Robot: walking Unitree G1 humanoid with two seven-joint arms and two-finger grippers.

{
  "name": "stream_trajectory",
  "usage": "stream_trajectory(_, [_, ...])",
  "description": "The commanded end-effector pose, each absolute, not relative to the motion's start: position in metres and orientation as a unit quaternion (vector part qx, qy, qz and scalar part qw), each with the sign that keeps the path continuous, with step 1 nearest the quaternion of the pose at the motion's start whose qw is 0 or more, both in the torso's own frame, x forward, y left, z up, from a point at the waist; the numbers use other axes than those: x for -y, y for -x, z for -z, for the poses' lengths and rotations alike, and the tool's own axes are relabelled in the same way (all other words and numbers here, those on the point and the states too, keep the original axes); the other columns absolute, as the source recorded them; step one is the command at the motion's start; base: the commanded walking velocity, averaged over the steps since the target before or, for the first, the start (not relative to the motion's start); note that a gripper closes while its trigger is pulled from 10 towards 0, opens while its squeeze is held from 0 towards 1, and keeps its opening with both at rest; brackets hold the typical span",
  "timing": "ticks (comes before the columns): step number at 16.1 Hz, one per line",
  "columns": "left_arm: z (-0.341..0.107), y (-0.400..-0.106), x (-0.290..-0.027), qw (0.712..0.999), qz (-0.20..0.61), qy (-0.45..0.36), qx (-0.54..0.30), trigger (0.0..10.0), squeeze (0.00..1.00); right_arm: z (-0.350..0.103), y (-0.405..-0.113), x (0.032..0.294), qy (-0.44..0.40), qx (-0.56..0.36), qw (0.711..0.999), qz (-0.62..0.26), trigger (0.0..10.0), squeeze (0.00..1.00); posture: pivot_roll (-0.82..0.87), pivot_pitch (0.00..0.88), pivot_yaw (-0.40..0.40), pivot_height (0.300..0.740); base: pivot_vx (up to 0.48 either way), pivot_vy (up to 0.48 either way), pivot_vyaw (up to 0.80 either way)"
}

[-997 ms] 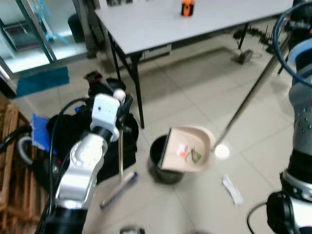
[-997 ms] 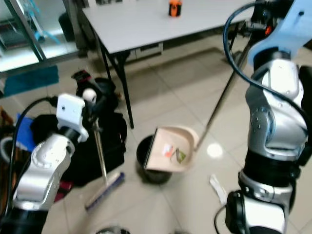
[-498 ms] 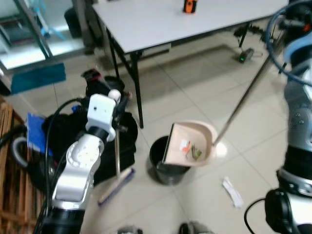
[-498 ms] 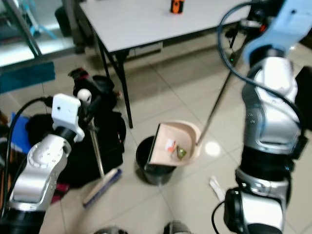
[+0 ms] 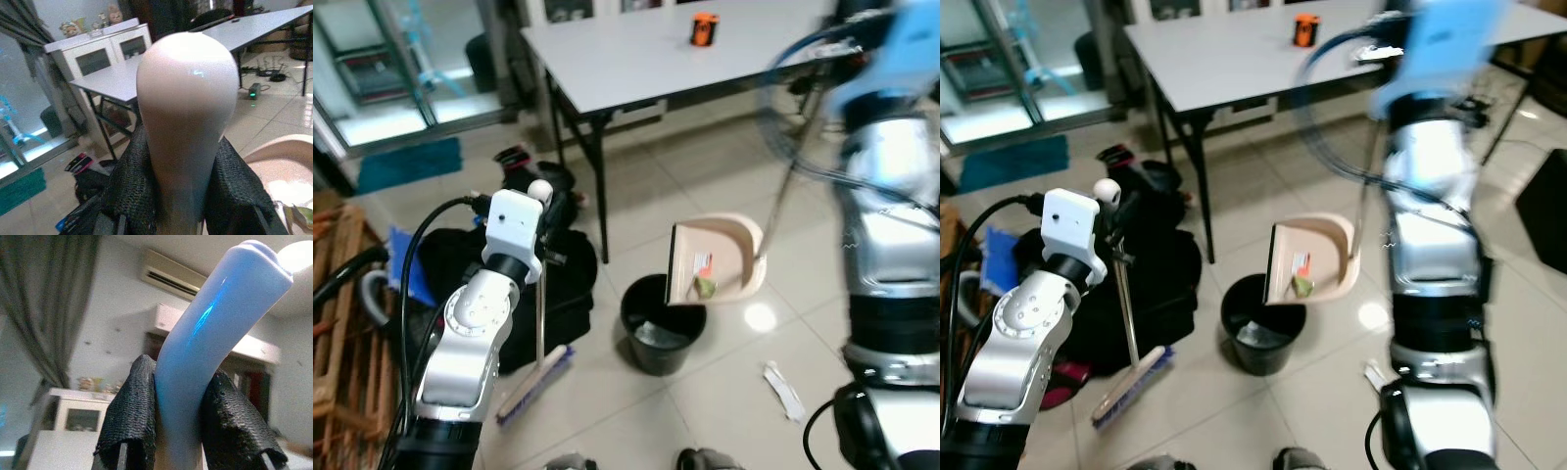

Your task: Sweep floor

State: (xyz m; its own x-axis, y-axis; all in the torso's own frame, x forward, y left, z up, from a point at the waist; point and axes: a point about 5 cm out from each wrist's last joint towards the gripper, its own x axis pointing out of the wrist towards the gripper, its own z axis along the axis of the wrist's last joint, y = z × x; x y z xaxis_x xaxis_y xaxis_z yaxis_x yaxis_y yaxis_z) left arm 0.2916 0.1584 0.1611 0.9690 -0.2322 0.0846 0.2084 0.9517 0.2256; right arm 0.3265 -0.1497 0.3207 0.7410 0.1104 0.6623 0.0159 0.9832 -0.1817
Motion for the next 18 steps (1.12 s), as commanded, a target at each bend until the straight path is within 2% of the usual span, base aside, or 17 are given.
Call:
stream_trajectory(1, [-0.17, -0.292, -0.16, 0.985, 0.103, -0.116, 0.078, 10.0, 0.0, -0.331, -0.322, 0.137, 0.091, 0.399, 0.911, -0.047, 10.0, 0.0, -0.05, 0.065, 0.04, 0.74, 0.0, 0.0, 0.0])
stream_trajectory(3, [-0.17, -0.291, -0.161, 0.985, 0.101, -0.117, 0.079, 10.0, 0.0, -0.318, -0.321, 0.111, 0.106, 0.413, 0.9, -0.094, 10.0, 0.0, -0.04, 0.065, 0.037, 0.74, 0.0, 0.0, 0.0])
stream_trajectory(4, [-0.17, -0.291, -0.161, 0.985, 0.1, -0.118, 0.079, 10.0, 0.0, -0.317, -0.321, 0.108, 0.108, 0.414, 0.898, -0.1, 10.0, 0.0, -0.04, 0.065, 0.037, 0.74, 0.0, 0.0, 0.0])
stream_trajectory(8, [-0.17, -0.29, -0.161, 0.985, 0.099, -0.118, 0.082, 10.0, 0.0, -0.288, -0.307, 0.064, 0.153, 0.446, 0.861, -0.19, 10.0, 0.0, -0.04, 0.066, 0.032, 0.74, 0.0, 0.0, 0.0])
stream_trajectory(12, [-0.17, -0.289, -0.162, 0.985, 0.094, -0.12, 0.084, 10.0, 0.0, -0.254, -0.299, 0.038, 0.182, 0.432, 0.845, -0.258, 10.0, 0.0, -0.03, 0.067, 0.021, 0.74, 0.0, 0.0, 0.0])
stream_trajectory(18, [-0.169, -0.288, -0.163, 0.985, 0.092, -0.118, 0.085, 10.0, 0.0, -0.226, -0.287, 0.024, 0.246, 0.444, 0.801, -0.317, 10.0, 0.0, -0.03, 0.062, 0.019, 0.74, 0.0, 0.0, 0.0])
